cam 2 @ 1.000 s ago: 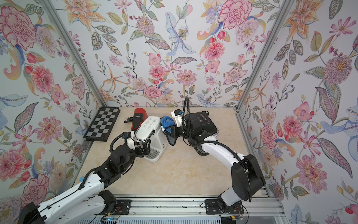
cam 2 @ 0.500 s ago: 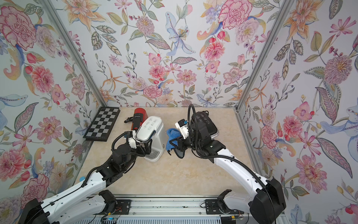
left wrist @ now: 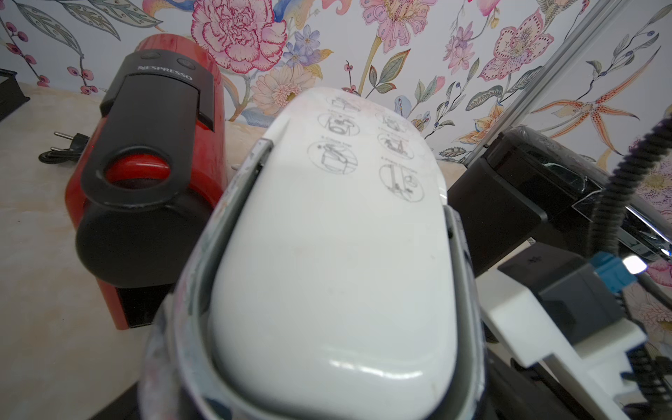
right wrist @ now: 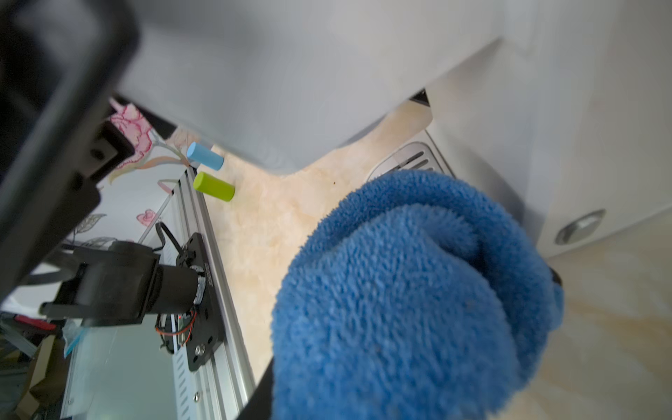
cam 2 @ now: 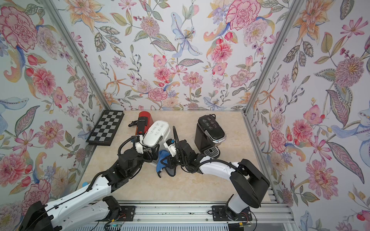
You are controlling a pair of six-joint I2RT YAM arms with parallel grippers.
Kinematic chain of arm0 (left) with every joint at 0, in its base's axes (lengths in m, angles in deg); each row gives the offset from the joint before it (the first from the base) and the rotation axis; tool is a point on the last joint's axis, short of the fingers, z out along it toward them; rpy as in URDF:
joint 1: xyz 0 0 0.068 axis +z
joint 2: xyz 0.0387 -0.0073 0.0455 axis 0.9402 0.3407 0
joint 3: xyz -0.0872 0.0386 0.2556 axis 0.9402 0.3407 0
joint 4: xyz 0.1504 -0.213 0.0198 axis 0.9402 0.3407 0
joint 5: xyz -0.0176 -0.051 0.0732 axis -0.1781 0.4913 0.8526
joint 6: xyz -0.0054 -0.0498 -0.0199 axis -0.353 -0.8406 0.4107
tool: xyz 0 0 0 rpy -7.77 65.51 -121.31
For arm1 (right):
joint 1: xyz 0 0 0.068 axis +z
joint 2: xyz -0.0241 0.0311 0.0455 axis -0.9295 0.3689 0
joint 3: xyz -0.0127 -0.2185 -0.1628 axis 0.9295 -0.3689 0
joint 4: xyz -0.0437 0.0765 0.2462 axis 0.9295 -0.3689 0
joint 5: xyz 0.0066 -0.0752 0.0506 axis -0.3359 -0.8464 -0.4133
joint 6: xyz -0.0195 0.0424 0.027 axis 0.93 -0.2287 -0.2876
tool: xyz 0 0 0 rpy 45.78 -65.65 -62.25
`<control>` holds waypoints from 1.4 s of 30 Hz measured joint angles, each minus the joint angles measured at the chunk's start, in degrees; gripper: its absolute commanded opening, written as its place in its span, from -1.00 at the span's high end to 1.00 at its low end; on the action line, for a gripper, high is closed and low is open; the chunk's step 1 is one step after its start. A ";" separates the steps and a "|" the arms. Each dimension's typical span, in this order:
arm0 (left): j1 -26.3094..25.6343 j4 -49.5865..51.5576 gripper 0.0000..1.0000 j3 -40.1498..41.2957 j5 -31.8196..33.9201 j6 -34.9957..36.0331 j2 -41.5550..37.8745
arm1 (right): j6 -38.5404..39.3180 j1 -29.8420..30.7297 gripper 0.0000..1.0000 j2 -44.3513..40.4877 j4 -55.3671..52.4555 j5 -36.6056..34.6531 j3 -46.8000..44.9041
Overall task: Wipe the surface of a coffee machine
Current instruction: Adjust the coffee machine at the center of the board.
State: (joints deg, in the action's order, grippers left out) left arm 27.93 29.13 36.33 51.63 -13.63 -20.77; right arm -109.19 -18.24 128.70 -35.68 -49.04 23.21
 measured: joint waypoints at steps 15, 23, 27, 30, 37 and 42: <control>-0.76 -2.58 -0.97 -0.26 -1.14 -0.66 2.75 | -6.32 -8.24 0.49 10.88 20.94 -8.66 -0.33; -1.01 -2.60 -0.97 -0.31 -0.98 -0.70 3.23 | -6.56 -20.15 0.48 12.26 21.68 -12.85 0.83; -1.01 -2.60 -0.98 -0.48 -0.85 -0.70 3.23 | -6.71 -20.55 0.48 12.26 22.38 -12.37 2.01; -1.01 -2.58 -0.98 -0.48 -0.48 -0.70 3.23 | -9.07 -19.74 0.47 12.26 23.74 -10.75 1.70; -1.01 -2.58 -0.98 -0.48 0.55 -0.68 3.23 | -12.85 -15.74 0.47 11.69 24.94 -10.60 -1.62; -0.98 -3.32 -0.98 -0.48 0.79 -0.68 3.89 | -11.23 -11.04 0.48 9.77 22.08 -14.27 -4.24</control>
State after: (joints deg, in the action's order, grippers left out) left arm 26.94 25.81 35.85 52.41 -14.31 -16.87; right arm -120.43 -29.28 138.47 -13.60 -63.32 18.97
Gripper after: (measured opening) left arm 0.988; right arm 0.264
